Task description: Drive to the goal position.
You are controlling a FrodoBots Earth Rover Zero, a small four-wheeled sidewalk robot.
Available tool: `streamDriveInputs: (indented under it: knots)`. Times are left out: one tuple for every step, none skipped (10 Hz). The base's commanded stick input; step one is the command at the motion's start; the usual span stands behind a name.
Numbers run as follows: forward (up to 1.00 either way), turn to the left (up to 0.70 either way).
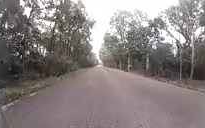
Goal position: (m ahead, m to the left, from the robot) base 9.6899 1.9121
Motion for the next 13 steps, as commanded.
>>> streamDriveInputs:
  knots:
    - [0.70, 0.02]
    - [0.70, 0.02]
    - [0.70, 0.03]
    - [0.70, 0.02]
    - [0.70, 0.02]
    - [0.70, 0.02]
    - [0.70, 0.02]
    - [0.70, 0.02]
    - [0.70, 0.02]
    - [0.70, 0.02]
    - [0.70, 0.02]
    - [0.70, 0.02]
    - [0.70, 0.02]
